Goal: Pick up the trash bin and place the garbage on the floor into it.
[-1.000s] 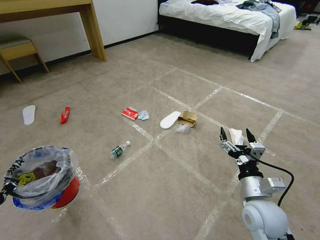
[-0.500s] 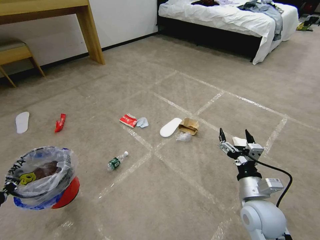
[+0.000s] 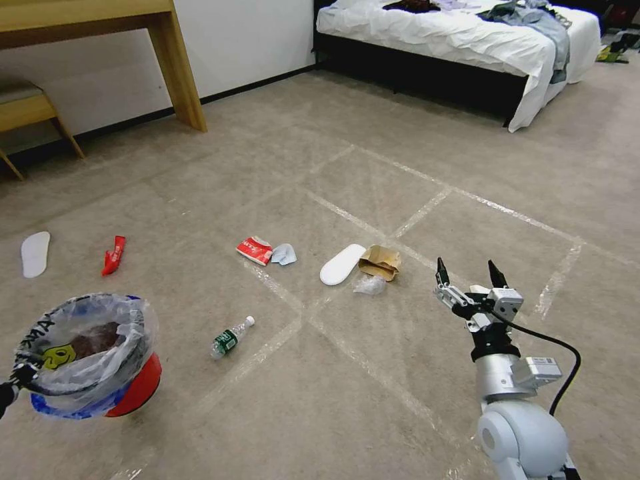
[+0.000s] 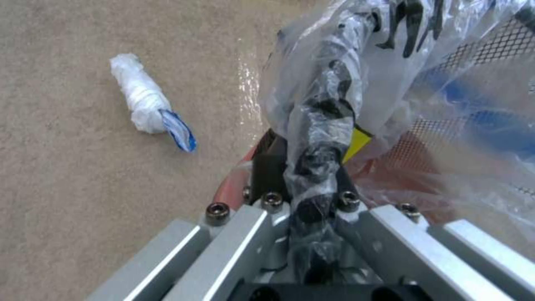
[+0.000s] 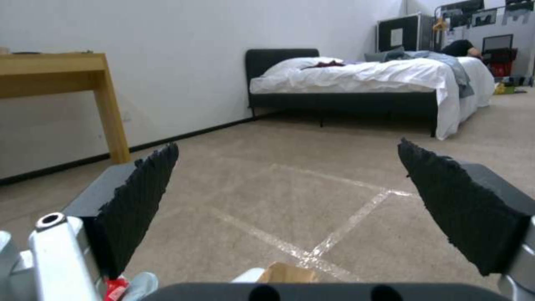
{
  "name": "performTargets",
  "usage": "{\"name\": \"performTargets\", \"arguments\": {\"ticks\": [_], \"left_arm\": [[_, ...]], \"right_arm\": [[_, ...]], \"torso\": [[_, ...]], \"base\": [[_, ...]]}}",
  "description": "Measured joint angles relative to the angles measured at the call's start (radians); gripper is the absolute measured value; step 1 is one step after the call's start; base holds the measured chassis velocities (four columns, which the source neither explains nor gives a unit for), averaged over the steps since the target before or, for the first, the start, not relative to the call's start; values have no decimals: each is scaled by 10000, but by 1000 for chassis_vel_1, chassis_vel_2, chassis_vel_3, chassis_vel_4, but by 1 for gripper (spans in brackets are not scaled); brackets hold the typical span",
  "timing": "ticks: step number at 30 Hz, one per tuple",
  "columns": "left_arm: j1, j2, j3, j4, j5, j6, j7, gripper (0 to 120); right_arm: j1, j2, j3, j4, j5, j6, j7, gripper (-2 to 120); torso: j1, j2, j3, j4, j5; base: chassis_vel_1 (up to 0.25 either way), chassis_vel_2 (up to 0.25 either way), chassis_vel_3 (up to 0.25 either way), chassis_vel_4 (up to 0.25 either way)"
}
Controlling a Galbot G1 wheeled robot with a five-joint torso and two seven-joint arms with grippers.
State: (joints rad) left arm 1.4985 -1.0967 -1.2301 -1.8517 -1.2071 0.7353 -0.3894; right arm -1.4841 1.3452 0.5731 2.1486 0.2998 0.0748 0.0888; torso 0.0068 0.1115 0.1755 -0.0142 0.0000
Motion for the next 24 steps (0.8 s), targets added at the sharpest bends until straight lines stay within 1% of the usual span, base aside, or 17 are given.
{"name": "performTargets", "arguments": {"ticks": [24], "left_arm": [[26, -64, -19, -8, 168, -22, 90, 0]], "right_arm": [[-57, -24, 20, -67, -57, 78, -158, 100]], "torso": [[0, 0, 1, -1, 0]], "base": [[0, 0, 0, 0]]}}
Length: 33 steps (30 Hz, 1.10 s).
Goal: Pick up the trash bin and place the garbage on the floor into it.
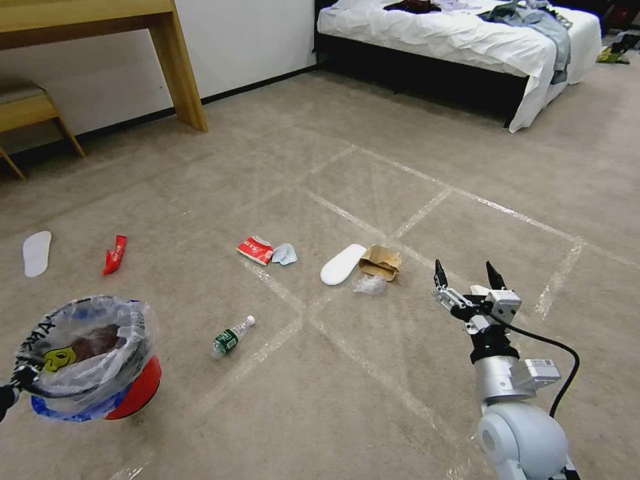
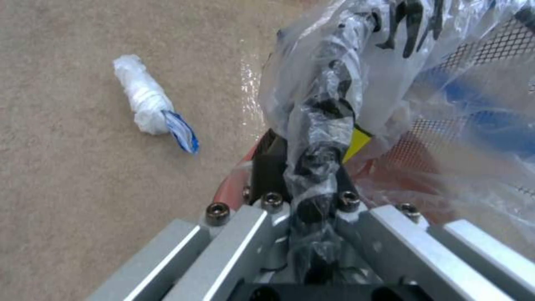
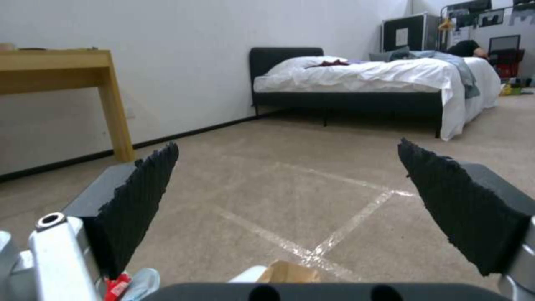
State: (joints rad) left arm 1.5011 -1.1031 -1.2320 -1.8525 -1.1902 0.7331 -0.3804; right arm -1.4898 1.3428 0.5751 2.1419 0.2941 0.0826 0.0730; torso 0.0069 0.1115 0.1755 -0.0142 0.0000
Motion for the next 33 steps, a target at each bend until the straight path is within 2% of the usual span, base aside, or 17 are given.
{"name": "performTargets", "arguments": {"ticks": [16, 33], "left_arm": [[-76, 110, 3, 105, -10, -125, 53, 0], [-104, 165, 32, 277, 0, -217, 154, 0]], "right_arm": [[103, -3, -18, -122, -13, 145, -4, 100], [146, 40, -38, -225, -28, 200, -43, 100]], "torso": [[1, 0, 2, -2, 0], [1, 0, 1, 0, 0]], "base": [[-59, 51, 60, -52], [0, 0, 0, 0]]}}
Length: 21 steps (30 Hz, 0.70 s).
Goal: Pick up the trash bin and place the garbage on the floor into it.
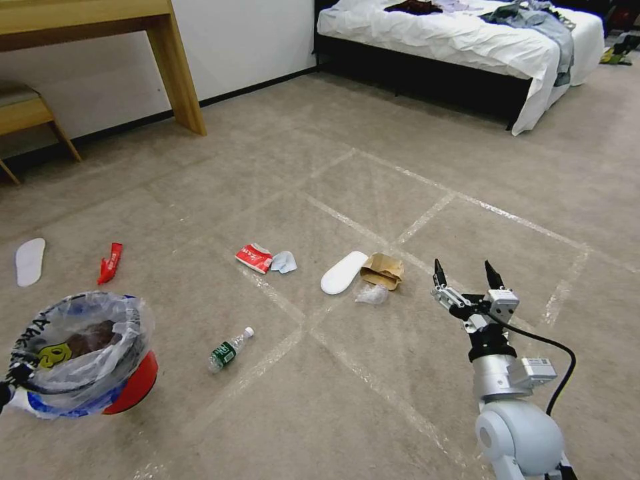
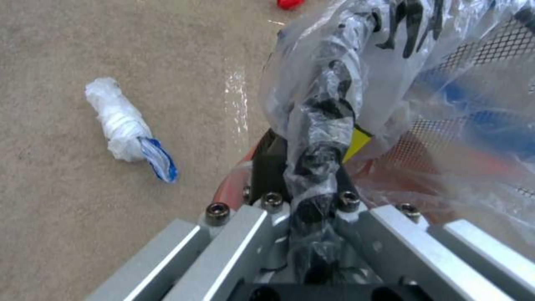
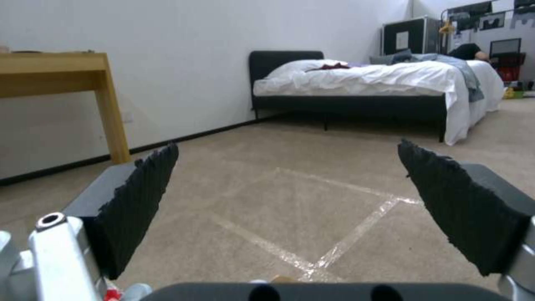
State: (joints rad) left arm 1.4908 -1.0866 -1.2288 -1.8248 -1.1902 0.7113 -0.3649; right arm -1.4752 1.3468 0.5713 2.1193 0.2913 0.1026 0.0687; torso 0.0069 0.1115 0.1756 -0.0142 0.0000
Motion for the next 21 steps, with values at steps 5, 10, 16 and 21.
{"name": "performTargets", "arguments": {"ticks": [5, 10, 16, 21], "left_arm": [[-8, 10, 7, 20, -1, 10, -1, 0], [-7, 28, 7, 53, -4, 25, 5, 0], [1, 29, -4, 61, -8, 34, 8, 0], [33, 20, -44, 50, -12, 43, 16, 0]], "right_arm": [[3, 3, 1, -5, 0, 0, 0, 100], [7, 14, 2, -6, 0, -4, -4, 100], [10, 18, 0, -25, -8, -6, -14, 100], [10, 20, -4, -24, -11, -7, -22, 100]], "torso": [[0, 0, 0, -1, 0], [0, 0, 0, -1, 0], [0, 0, 0, -1, 0], [0, 0, 0, 0, 0]], "base": [[0, 0, 0, 0], [6, 7, 11, 6], [44, 39, 37, 37], [74, 74, 79, 65]]}}
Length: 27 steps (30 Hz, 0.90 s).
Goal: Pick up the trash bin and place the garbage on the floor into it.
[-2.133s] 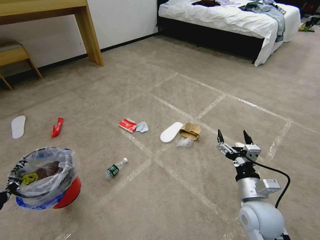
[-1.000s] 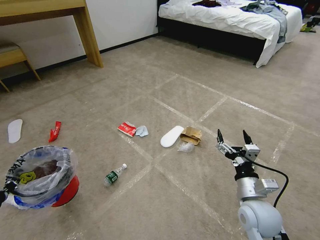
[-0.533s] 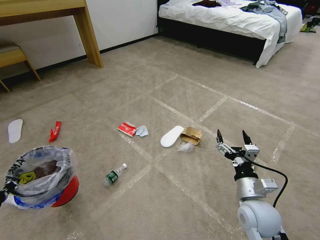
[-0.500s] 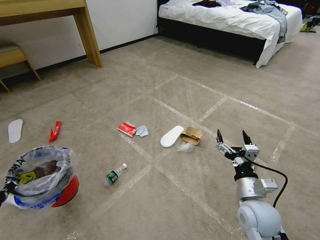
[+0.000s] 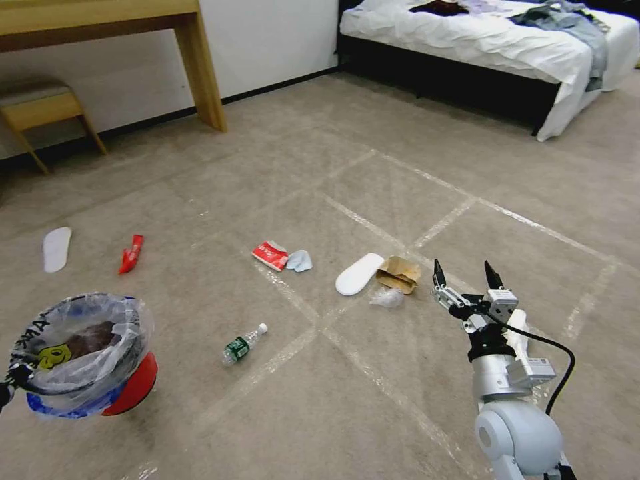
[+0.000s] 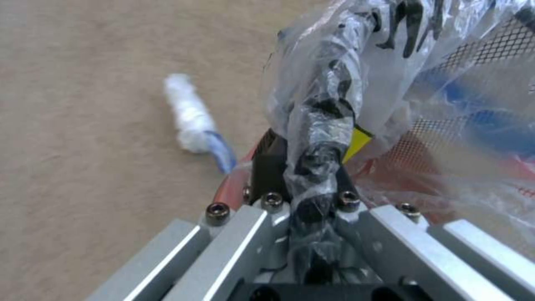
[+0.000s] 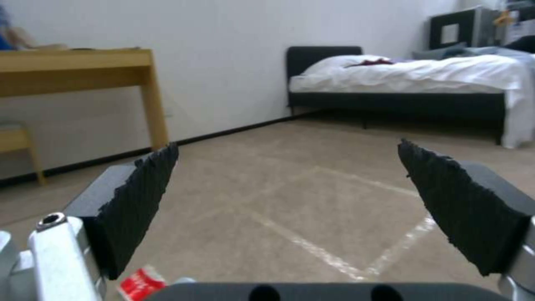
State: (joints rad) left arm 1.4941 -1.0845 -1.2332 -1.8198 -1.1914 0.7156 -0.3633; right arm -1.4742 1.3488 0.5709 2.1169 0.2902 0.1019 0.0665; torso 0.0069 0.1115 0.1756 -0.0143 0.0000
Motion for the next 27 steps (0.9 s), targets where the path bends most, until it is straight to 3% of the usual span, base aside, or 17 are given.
{"name": "performTargets", "arguments": {"ticks": [14, 27], "left_arm": [[24, -53, -5, -41, 220, -11, 65, 0], [27, -144, 88, -117, 471, -57, 188, 0]], "right_arm": [[12, 4, 1, -70, -124, 96, -5, 100], [-96, -12, 82, -74, -194, 222, -19, 100]], "torso": [[0, 0, 0, 4, 0], [0, 0, 0, 0, 0]], "base": [[79, 82, 80, 78], [4, 3, 5, 3]]}}
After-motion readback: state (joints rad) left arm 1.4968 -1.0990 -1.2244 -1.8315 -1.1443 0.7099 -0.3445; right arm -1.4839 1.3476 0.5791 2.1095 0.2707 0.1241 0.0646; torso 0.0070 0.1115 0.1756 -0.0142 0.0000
